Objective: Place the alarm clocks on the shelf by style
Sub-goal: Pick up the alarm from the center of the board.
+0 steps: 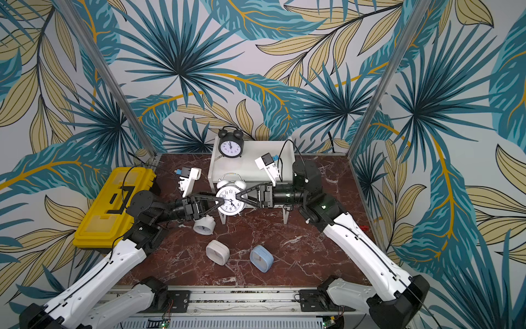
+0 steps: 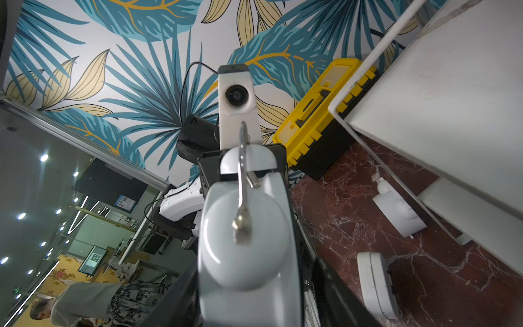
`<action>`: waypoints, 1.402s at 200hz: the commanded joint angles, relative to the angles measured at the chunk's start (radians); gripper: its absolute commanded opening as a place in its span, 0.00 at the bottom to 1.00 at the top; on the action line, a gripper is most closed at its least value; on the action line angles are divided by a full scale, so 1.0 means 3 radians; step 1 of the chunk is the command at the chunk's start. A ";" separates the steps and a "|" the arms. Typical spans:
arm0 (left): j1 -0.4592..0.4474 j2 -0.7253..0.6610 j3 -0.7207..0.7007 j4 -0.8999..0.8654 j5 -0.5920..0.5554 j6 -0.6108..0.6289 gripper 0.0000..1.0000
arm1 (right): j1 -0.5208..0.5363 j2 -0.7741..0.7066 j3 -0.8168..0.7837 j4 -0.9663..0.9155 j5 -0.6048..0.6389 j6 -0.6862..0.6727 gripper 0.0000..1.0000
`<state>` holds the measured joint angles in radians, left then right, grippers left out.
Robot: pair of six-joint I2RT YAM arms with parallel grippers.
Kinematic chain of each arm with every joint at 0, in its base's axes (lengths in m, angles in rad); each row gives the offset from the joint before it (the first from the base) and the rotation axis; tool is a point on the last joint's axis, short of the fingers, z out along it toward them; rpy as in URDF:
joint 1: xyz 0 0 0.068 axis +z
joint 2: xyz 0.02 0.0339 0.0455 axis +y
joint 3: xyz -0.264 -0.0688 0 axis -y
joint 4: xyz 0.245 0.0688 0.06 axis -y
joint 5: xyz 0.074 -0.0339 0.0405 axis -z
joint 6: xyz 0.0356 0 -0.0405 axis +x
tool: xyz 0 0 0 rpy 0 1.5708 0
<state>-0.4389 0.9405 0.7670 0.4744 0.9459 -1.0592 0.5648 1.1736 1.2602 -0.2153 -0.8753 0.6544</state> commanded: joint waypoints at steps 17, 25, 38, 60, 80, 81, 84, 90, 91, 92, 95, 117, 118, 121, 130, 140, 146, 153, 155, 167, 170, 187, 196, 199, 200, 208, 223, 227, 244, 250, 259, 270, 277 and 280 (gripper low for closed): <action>0.0021 -0.0066 -0.0043 0.0466 -0.0084 -0.0038 0.20 | -0.0006 -0.0082 0.0027 -0.0375 0.0078 -0.0160 0.72; 0.0017 -0.0065 -0.0055 0.0498 -0.0084 -0.0053 0.19 | -0.0008 -0.0080 0.0022 -0.0332 0.0082 -0.0143 0.71; 0.0021 -0.0056 -0.0066 0.0528 -0.0086 -0.0069 0.19 | -0.0007 -0.0059 0.0047 -0.0290 0.0088 -0.0125 0.67; 0.0020 -0.0053 -0.0066 0.0529 -0.0071 -0.0074 0.18 | -0.0006 -0.0012 0.0147 -0.0382 0.0082 -0.0211 0.61; 0.0017 -0.0056 -0.0066 0.0504 -0.0034 -0.0070 0.18 | -0.0008 0.0033 0.0242 -0.0520 0.0059 -0.0312 0.60; 0.0019 -0.0056 -0.0069 0.0505 -0.0034 -0.0069 0.18 | -0.0007 0.0034 0.0248 -0.0530 0.0059 -0.0316 0.60; 0.0018 -0.0055 -0.0069 0.0500 -0.0029 -0.0067 0.18 | -0.0007 0.0040 0.0263 -0.0546 0.0051 -0.0333 0.60; 0.0021 -0.0049 -0.0075 0.0493 -0.0024 -0.0064 0.18 | -0.0008 0.0054 0.0296 -0.0611 0.0049 -0.0382 0.60; 0.0021 -0.0048 -0.0073 0.0494 -0.0021 -0.0064 0.18 | -0.0008 0.0054 0.0296 -0.0611 0.0049 -0.0382 0.60; 0.0018 -0.0047 -0.0072 0.0497 -0.0017 -0.0064 0.18 | -0.0007 0.0055 0.0298 -0.0619 0.0049 -0.0389 0.60; 0.0021 -0.0050 -0.0072 0.0499 -0.0018 -0.0068 0.18 | -0.0010 0.0060 0.0317 -0.0657 0.0054 -0.0411 0.60; 0.0021 -0.0039 -0.0071 0.0503 0.0005 -0.0069 0.18 | -0.0009 0.0138 0.0453 -0.0892 0.0068 -0.0565 0.61; 0.0021 -0.0038 -0.0071 0.0504 0.0011 -0.0069 0.18 | -0.0007 0.0144 0.0465 -0.0909 0.0062 -0.0576 0.61; 0.0019 -0.0038 -0.0071 0.0504 0.0012 -0.0069 0.18 | -0.0006 0.0151 0.0485 -0.0935 0.0063 -0.0596 0.62; 0.0018 -0.0037 -0.0066 0.0509 0.0019 -0.0074 0.18 | -0.0007 0.0190 0.0541 -0.1026 0.0064 -0.0649 0.63; 0.0021 -0.0035 -0.0066 0.0511 0.0027 -0.0074 0.18 | -0.0006 0.0216 0.0593 -0.1104 0.0066 -0.0708 0.63; 0.0023 -0.0032 -0.0066 0.0513 0.0036 -0.0074 0.18 | -0.0006 0.0227 0.0624 -0.1144 0.0064 -0.0738 0.63; 0.0017 -0.0031 -0.0061 0.0510 0.0030 -0.0074 0.18 | -0.0009 0.0235 0.0649 -0.1187 0.0060 -0.0775 0.61; 0.0019 -0.0030 -0.0061 0.0510 0.0032 -0.0074 0.18 | -0.0009 0.0237 0.0654 -0.1195 0.0061 -0.0783 0.60; 0.0021 -0.0022 -0.0065 0.0520 0.0033 -0.0075 0.18 | -0.0009 0.0235 0.0675 -0.1220 0.0043 -0.0815 0.56; 0.0020 -0.0018 -0.0063 0.0520 0.0036 -0.0079 0.18 | -0.0010 0.0235 0.0673 -0.1220 0.0038 -0.0815 0.54; 0.0021 -0.0003 -0.0056 0.0529 0.0045 -0.0079 0.18 | -0.0007 0.0239 0.0677 -0.1210 -0.0006 -0.0812 0.48; 0.0020 0.0007 -0.0056 0.0538 0.0049 -0.0079 0.18 | -0.0006 0.0248 0.0677 -0.1196 -0.0035 -0.0798 0.48; 0.0018 0.0008 -0.0056 0.0539 0.0053 -0.0083 0.18 | -0.0008 0.0250 0.0677 -0.1190 -0.0044 -0.0792 0.49; 0.0020 0.0009 -0.0056 0.0540 0.0055 -0.0084 0.18 | -0.0007 0.0253 0.0674 -0.1190 -0.0046 -0.0791 0.50; 0.0019 0.0024 -0.0056 0.0547 0.0058 -0.0090 0.18 | -0.0009 0.0255 0.0679 -0.1178 -0.0063 -0.0783 0.51; 0.0018 0.0045 -0.0061 0.0583 0.0068 -0.0115 0.18 | -0.0007 0.0265 0.0682 -0.1174 -0.0065 -0.0795 0.53; 0.0019 0.0050 -0.0061 0.0593 0.0073 -0.0124 0.18 | -0.0006 0.0270 0.0687 -0.1174 -0.0064 -0.0798 0.54; 0.0021 0.0064 -0.0061 0.0608 0.0084 -0.0141 0.18 | -0.0006 0.0295 0.0706 -0.1194 -0.0071 -0.0812 0.55; 0.0022 0.0065 -0.0061 0.0611 0.0091 -0.0138 0.18 | -0.0007 0.0302 0.0709 -0.1193 -0.0076 -0.0812 0.55; 0.0021 0.0066 -0.0061 0.0609 0.0097 -0.0136 0.18 | -0.0007 0.0314 0.0717 -0.1195 -0.0082 -0.0815 0.55; 0.0020 0.0064 -0.0066 0.0611 0.0090 -0.0131 0.18 | -0.0006 0.0317 0.0725 -0.1202 -0.0083 -0.0822 0.52; 0.0021 0.0064 -0.0066 0.0606 0.0091 -0.0123 0.18 | -0.0006 0.0307 0.0719 -0.1201 -0.0065 -0.0833 0.49; 0.0020 0.0068 -0.0066 0.0601 0.0085 -0.0121 0.18 | -0.0007 0.0304 0.0722 -0.1201 -0.0064 -0.0840 0.47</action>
<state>-0.4362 0.9722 0.7570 0.5640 0.9611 -1.0969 0.5636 1.2572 1.4628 -0.5526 -0.8928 0.4263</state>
